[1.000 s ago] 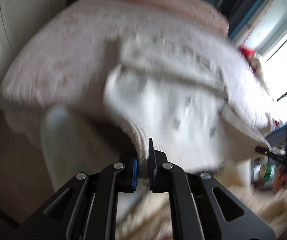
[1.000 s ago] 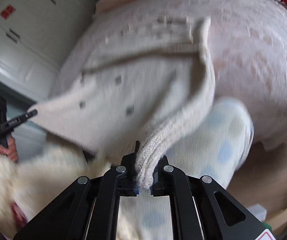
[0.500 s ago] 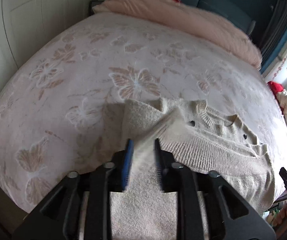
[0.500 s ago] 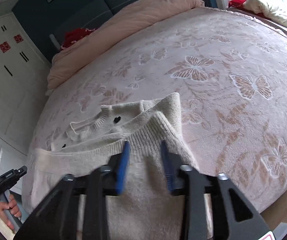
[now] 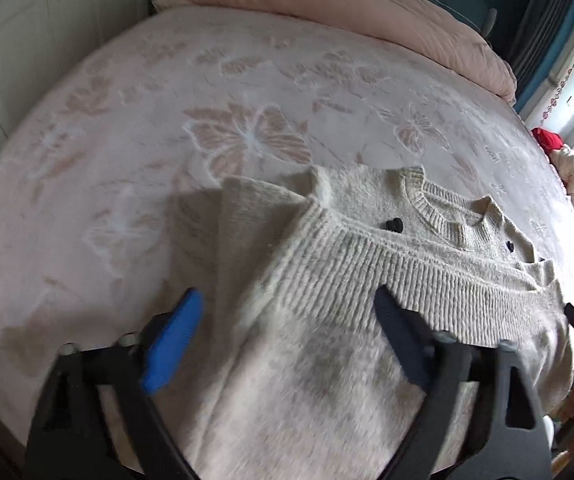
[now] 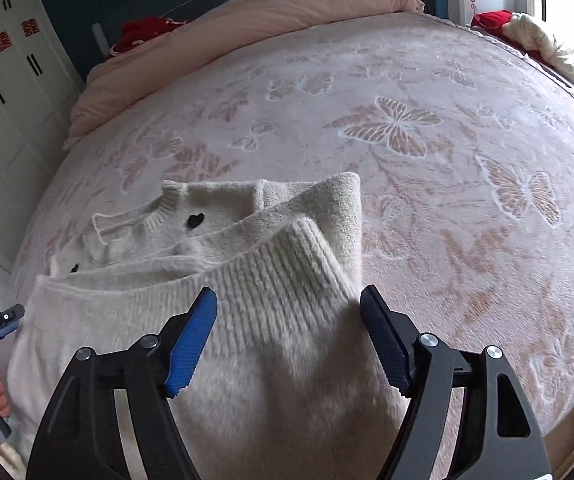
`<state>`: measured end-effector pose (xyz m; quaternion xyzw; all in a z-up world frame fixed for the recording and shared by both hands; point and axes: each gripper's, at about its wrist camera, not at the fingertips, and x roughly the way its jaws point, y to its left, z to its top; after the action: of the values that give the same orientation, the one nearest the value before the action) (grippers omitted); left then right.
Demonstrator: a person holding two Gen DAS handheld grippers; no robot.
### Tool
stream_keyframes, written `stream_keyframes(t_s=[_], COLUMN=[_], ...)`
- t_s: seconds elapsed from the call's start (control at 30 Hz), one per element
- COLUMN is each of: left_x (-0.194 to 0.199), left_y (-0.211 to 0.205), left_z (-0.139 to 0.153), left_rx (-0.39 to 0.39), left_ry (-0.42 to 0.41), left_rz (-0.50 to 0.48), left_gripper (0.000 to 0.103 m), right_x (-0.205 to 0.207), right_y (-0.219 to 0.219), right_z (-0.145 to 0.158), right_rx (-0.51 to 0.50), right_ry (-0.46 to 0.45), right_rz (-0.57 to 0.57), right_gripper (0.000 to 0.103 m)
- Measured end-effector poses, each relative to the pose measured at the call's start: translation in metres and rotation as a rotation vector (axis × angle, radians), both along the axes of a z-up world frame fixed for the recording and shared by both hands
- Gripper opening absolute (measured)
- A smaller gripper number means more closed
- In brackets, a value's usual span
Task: Fold small clothes
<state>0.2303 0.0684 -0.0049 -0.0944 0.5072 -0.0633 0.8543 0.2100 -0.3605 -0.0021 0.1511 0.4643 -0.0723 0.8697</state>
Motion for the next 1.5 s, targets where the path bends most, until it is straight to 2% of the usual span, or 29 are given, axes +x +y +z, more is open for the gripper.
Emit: stream_keyframes(t_s=[0.03,0.07,0.1,0.13,0.2,0.33,0.4,0.47,0.5,0.57,0.63,0.67,0.7,0.73,0.8,0.83,0.9,0.97,1.03,1.1,1.17,1.2,1.23,1.27,1.33,1.37,1.4,1.43,1.5], left_x=[0.003,0.005,0.004,0.002,-0.007,-0.031,-0.028,-0.014,-0.004,0.026,0.055,0.066,0.075,0.081,0.075,0.068,0.049,0.02,-0.001,-0.006,-0.014,-0.018,-0.022,-0.027,-0.033,-0.038,-0.043,-0.047,-0.053], left_y=[0.0,-0.001,-0.001,0.0,0.005,0.02,0.022,0.021,0.02,0.016,0.009,0.006,0.003,-0.003,-0.014,-0.016,-0.023,-0.037,-0.059,-0.081,-0.101,-0.105,-0.107,-0.107,-0.103,-0.1,-0.096,-0.093,-0.088], left_z=[-0.004,-0.01,-0.012,-0.013,-0.003,0.05,0.08,0.095,0.1,0.094,0.07,0.052,0.035,0.015,0.003,0.008,0.028,0.056,0.068,0.058,0.033,0.024,0.01,-0.001,-0.023,-0.023,-0.015,-0.008,0.002], left_rx=[-0.013,-0.01,-0.003,0.011,-0.01,-0.111,-0.118,-0.11,-0.1,-0.063,-0.038,-0.028,-0.017,0.055,0.17,0.158,0.143,0.131,0.087,0.097,0.139,0.147,0.149,0.164,0.219,0.21,0.184,0.158,0.095], left_ry=[0.02,0.047,0.051,0.045,0.004,-0.101,-0.158,-0.179,-0.187,-0.174,-0.106,-0.07,-0.04,-0.008,0.0,-0.025,-0.086,-0.176,-0.222,-0.189,-0.119,-0.091,-0.049,-0.023,0.011,-0.004,-0.019,-0.014,-0.005], left_rz=[-0.012,-0.017,-0.018,-0.025,-0.025,-0.005,-0.005,-0.001,0.009,0.034,0.051,0.07,0.084,0.101,0.106,0.099,0.072,0.036,-0.024,-0.077,-0.11,-0.115,-0.127,-0.131,-0.13,-0.129,-0.117,-0.107,-0.094], left_gripper=[0.048,0.025,0.01,0.009,0.008,0.008,0.008,0.008,0.008,0.009,0.01,0.014,0.015,0.015,0.013,0.015,0.026,0.054,0.071,0.073,0.073,0.073,0.073,0.073,0.074,0.074,0.074,0.073,0.073], right_x=[0.002,0.002,0.0,-0.006,-0.016,-0.036,-0.03,-0.011,0.004,0.035,0.064,0.075,0.082,0.082,0.068,0.058,0.041,0.032,0.035,0.039,0.038,0.036,0.034,0.029,0.023,0.019,0.014,0.008,0.005], right_y=[-0.001,-0.002,-0.004,-0.006,-0.002,0.004,0.001,-0.007,-0.012,-0.023,-0.034,-0.039,-0.039,-0.037,-0.035,-0.029,-0.01,0.026,0.063,0.102,0.123,0.13,0.135,0.133,0.125,0.124,0.126,0.132,0.145], right_z=[-0.004,-0.006,-0.006,0.0,0.018,0.085,0.108,0.118,0.113,0.086,0.039,0.014,-0.004,-0.009,0.008,0.023,0.051,0.064,0.053,0.028,0.003,-0.012,-0.028,-0.034,-0.021,-0.009,0.001,0.009,0.009], right_rx=[0.0,0.024,0.055,0.081,0.088,0.094,0.086,0.076,0.054,0.091,0.175,0.188,0.139,0.099,0.1,0.079,0.052,0.096,0.168,0.205,0.217,0.181,0.123,0.119,0.151,0.162,0.167,0.159,0.114], right_ry=[0.023,0.033,0.029,-0.001,-0.058,-0.237,-0.293,-0.318,-0.308,-0.232,-0.117,-0.041,0.037,0.063,-0.007,-0.048,-0.135,-0.174,-0.147,-0.091,-0.036,-0.002,0.032,0.016,0.018,0.002,-0.03,-0.048,-0.029], right_rz=[0.004,0.013,0.01,0.001,0.011,0.034,0.032,0.016,0.002,-0.007,-0.029,-0.05,-0.074,-0.089,-0.119,-0.115,-0.067,0.056,0.165,0.246,0.277,0.293,0.3,0.297,0.256,0.251,0.261,0.287,0.343], right_gripper=[0.025,0.007,0.007,0.006,0.006,0.005,0.005,0.005,0.005,0.005,0.01,0.012,0.012,0.012,0.012,0.015,0.015,0.015,0.015,0.014,0.014,0.014,0.009,0.007,0.006,0.009,0.015,0.015,0.015])
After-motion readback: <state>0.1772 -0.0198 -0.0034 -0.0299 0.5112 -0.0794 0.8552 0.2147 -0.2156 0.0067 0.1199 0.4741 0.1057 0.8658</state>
